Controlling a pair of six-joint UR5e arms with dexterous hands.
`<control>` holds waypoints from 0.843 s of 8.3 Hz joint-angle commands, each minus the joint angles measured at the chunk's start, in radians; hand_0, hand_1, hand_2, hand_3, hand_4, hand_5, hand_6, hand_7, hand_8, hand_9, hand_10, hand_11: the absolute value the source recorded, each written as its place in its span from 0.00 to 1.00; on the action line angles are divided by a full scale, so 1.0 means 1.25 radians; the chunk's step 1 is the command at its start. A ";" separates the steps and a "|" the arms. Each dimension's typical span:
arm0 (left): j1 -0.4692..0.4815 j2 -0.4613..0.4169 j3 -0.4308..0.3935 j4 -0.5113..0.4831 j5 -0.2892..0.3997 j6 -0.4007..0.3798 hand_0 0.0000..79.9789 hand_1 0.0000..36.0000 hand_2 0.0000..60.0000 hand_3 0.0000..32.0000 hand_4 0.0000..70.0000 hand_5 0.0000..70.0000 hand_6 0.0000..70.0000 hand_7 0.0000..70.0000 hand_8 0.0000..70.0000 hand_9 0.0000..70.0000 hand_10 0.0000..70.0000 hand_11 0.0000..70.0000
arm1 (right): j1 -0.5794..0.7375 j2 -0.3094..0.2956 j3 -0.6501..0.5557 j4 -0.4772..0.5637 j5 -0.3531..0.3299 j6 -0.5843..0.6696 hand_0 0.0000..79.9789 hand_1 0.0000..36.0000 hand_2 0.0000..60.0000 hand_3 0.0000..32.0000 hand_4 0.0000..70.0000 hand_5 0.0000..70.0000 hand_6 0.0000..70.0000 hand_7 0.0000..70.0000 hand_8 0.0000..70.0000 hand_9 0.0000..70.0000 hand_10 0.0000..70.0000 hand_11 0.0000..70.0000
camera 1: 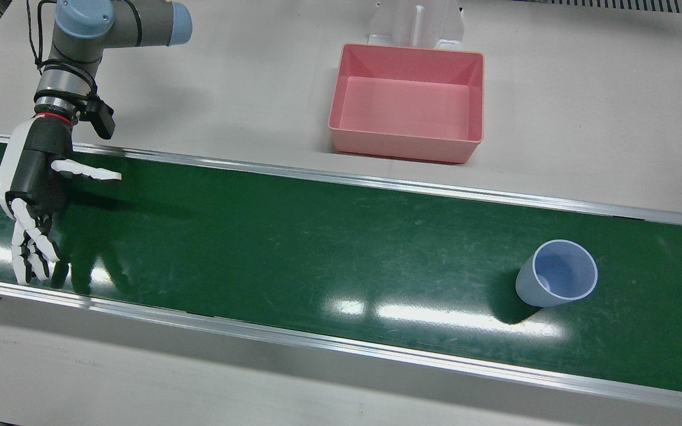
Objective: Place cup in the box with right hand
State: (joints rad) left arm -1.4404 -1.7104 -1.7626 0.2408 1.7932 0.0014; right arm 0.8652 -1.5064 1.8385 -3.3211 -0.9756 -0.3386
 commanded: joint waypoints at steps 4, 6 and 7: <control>0.000 0.000 0.000 0.000 0.000 0.000 0.00 0.00 0.00 0.00 0.00 0.00 0.00 0.00 0.00 0.00 0.00 0.00 | -0.001 -0.001 -0.003 0.000 0.000 0.001 0.72 0.43 0.00 0.00 0.15 0.11 0.07 0.21 0.14 0.25 0.04 0.09; 0.000 -0.001 0.001 0.000 0.000 0.000 0.00 0.00 0.00 0.00 0.00 0.00 0.00 0.00 0.00 0.00 0.00 0.00 | 0.000 0.000 -0.004 0.000 0.000 0.001 0.72 0.43 0.00 0.00 0.15 0.11 0.07 0.22 0.14 0.25 0.04 0.09; 0.000 0.000 0.001 -0.001 0.000 0.000 0.00 0.00 0.00 0.00 0.00 0.00 0.00 0.00 0.00 0.00 0.00 0.00 | 0.000 0.000 -0.004 0.000 0.000 0.001 0.68 0.52 0.16 0.00 0.10 0.10 0.07 0.22 0.14 0.25 0.04 0.09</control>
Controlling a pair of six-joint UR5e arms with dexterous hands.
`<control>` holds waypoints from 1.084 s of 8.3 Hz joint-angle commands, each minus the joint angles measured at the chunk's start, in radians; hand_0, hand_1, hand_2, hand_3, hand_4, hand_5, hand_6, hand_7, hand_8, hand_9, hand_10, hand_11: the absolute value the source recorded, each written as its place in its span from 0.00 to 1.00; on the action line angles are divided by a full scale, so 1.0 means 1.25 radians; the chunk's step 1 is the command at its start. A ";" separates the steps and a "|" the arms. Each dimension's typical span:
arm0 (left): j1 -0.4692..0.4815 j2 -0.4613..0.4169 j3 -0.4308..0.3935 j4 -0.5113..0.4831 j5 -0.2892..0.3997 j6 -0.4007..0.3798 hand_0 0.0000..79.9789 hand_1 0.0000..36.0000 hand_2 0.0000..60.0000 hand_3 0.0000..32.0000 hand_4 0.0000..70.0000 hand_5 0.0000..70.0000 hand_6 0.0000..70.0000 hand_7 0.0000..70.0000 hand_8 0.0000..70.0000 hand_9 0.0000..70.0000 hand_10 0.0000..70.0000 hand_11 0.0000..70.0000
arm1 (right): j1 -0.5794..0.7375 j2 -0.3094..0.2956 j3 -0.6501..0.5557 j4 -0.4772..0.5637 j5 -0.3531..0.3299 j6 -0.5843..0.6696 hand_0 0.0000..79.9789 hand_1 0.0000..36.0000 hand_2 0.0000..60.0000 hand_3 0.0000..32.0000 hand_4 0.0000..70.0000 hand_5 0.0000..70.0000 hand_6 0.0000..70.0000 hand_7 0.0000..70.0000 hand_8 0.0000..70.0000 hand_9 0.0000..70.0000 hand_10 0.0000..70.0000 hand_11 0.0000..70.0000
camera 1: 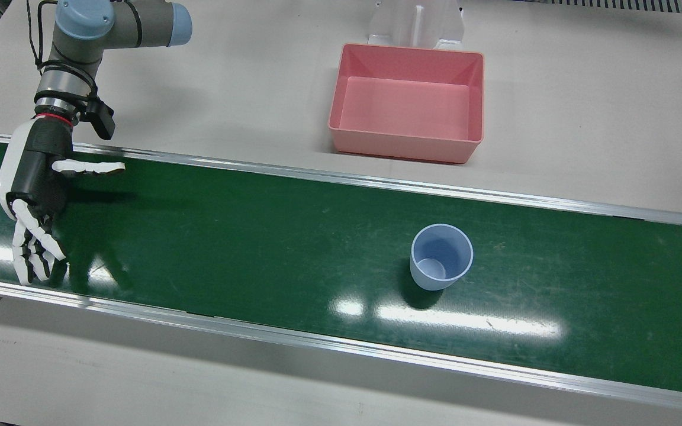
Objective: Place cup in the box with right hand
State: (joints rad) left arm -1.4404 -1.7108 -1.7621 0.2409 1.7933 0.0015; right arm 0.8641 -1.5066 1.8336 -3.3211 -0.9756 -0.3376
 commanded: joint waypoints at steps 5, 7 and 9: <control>0.000 -0.001 0.001 0.000 0.000 0.000 0.00 0.00 0.00 0.00 0.00 0.00 0.00 0.00 0.00 0.00 0.00 0.00 | 0.001 -0.001 -0.002 0.000 0.000 -0.001 0.69 0.50 0.12 0.00 0.12 0.11 0.08 0.22 0.14 0.25 0.04 0.09; 0.000 0.000 0.001 -0.001 0.000 0.000 0.00 0.00 0.00 0.00 0.00 0.00 0.00 0.00 0.00 0.00 0.00 0.00 | 0.001 -0.001 -0.005 0.000 0.000 -0.001 0.69 0.50 0.12 0.00 0.12 0.10 0.08 0.22 0.14 0.25 0.04 0.09; 0.000 0.000 0.001 -0.001 0.000 -0.001 0.00 0.00 0.00 0.00 0.00 0.00 0.00 0.00 0.00 0.00 0.00 0.00 | 0.001 -0.001 -0.008 0.000 0.000 0.000 0.71 0.42 0.00 0.00 0.17 0.10 0.08 0.22 0.14 0.25 0.04 0.09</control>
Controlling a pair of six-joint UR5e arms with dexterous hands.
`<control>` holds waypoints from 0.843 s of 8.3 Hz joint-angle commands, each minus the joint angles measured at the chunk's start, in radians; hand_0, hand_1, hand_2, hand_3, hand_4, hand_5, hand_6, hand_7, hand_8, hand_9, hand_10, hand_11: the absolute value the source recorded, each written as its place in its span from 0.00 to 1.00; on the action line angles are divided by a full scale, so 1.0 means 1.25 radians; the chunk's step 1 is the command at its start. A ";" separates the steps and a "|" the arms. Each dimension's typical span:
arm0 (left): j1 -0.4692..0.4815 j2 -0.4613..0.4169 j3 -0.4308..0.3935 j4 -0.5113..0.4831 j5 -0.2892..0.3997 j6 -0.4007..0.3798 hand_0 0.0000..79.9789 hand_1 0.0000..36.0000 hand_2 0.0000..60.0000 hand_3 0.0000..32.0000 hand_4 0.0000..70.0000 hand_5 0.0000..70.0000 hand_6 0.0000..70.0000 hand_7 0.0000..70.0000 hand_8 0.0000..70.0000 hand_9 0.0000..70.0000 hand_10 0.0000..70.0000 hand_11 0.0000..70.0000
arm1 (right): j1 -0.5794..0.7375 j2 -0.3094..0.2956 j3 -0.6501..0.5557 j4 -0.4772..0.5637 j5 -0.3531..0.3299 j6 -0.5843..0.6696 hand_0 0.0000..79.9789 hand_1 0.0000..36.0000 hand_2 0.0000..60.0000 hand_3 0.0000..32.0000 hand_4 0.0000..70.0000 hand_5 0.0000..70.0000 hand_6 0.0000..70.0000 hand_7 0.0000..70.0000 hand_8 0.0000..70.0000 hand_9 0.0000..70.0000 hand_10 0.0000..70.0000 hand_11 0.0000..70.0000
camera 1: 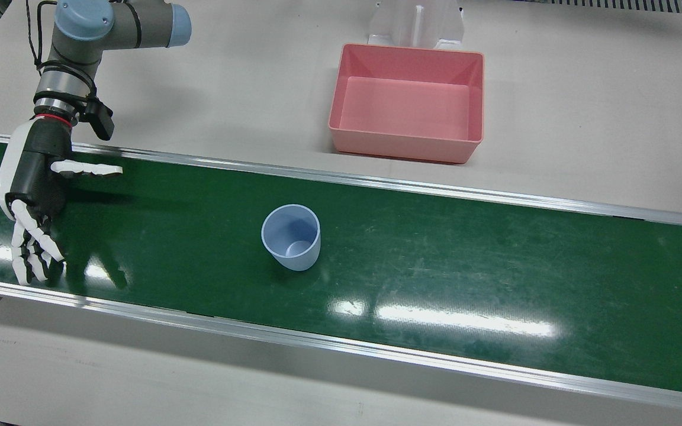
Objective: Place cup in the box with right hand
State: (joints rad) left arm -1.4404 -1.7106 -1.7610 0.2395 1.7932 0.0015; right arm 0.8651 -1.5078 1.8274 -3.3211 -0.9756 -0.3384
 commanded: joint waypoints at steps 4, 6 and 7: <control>0.000 0.000 0.000 0.001 0.000 -0.001 0.00 0.00 0.00 0.00 0.00 0.00 0.00 0.00 0.00 0.00 0.00 0.00 | 0.000 0.000 -0.003 0.000 0.000 0.001 0.70 0.47 0.08 0.00 0.15 0.10 0.08 0.22 0.14 0.25 0.04 0.09; 0.000 0.000 0.000 0.001 0.000 -0.001 0.00 0.00 0.00 0.00 0.00 0.00 0.00 0.00 0.00 0.00 0.00 0.00 | 0.000 0.000 -0.003 -0.001 -0.001 0.001 0.70 0.44 0.04 0.00 0.16 0.10 0.08 0.22 0.14 0.25 0.04 0.09; 0.000 -0.001 0.000 0.001 0.000 0.000 0.00 0.00 0.00 0.00 0.00 0.00 0.00 0.00 0.00 0.00 0.00 0.00 | 0.000 0.000 -0.003 -0.001 -0.001 0.000 0.70 0.44 0.04 0.00 0.16 0.10 0.08 0.22 0.14 0.25 0.04 0.09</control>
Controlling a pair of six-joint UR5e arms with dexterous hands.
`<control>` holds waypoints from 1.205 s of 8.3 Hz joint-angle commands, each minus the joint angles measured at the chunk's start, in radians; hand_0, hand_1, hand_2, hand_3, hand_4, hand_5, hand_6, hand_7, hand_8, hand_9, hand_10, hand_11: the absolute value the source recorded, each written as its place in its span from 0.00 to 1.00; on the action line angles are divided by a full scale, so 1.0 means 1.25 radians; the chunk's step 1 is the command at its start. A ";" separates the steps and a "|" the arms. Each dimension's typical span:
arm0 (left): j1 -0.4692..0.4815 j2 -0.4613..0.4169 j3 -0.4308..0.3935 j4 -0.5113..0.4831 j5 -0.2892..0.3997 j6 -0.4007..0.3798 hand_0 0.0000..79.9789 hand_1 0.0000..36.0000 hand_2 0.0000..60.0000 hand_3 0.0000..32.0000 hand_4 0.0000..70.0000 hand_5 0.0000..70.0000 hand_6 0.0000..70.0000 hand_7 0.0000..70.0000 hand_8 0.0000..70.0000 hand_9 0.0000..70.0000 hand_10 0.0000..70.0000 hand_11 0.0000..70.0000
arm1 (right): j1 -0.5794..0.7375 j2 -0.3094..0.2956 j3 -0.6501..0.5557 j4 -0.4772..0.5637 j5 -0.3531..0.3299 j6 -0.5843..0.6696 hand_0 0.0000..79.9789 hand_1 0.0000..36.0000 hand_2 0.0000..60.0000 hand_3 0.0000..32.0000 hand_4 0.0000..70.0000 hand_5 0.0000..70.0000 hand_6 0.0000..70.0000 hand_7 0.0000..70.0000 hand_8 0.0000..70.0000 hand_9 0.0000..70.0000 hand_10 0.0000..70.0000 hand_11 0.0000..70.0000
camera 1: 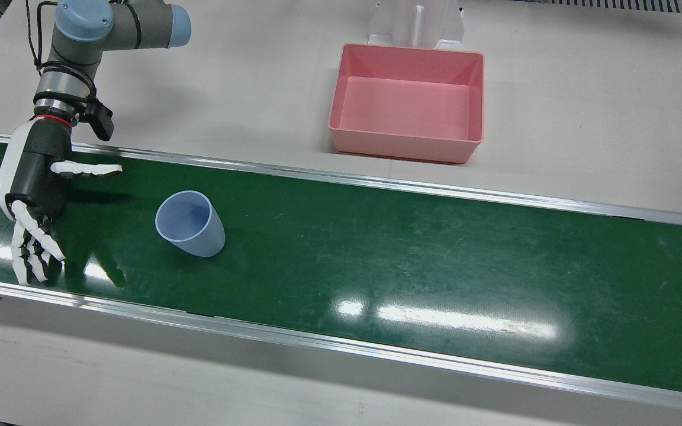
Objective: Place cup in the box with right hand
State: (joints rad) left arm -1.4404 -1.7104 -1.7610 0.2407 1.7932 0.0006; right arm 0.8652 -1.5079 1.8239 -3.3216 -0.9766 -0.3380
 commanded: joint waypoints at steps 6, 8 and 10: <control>0.000 -0.001 0.000 0.000 0.000 0.000 0.00 0.00 0.00 0.00 0.00 0.00 0.00 0.00 0.00 0.00 0.00 0.00 | 0.000 0.000 -0.001 -0.013 0.023 -0.003 0.68 0.56 0.21 0.00 0.16 0.11 0.09 0.28 0.17 0.29 0.06 0.11; 0.000 -0.001 0.000 0.000 0.000 0.001 0.00 0.00 0.00 0.00 0.00 0.00 0.00 0.00 0.00 0.00 0.00 0.00 | 0.009 -0.001 0.032 -0.077 0.060 0.003 0.65 0.94 1.00 0.00 0.46 0.22 0.39 1.00 0.69 1.00 0.58 0.84; 0.000 0.000 0.000 0.000 0.000 0.000 0.00 0.00 0.00 0.00 0.00 0.00 0.00 0.00 0.00 0.00 0.00 0.00 | 0.013 -0.007 0.065 -0.121 0.077 0.004 0.60 0.91 1.00 0.00 1.00 0.29 0.68 1.00 1.00 1.00 1.00 1.00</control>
State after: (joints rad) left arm -1.4404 -1.7111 -1.7610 0.2408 1.7932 0.0014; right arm 0.8748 -1.5116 1.8655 -3.4140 -0.9056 -0.3355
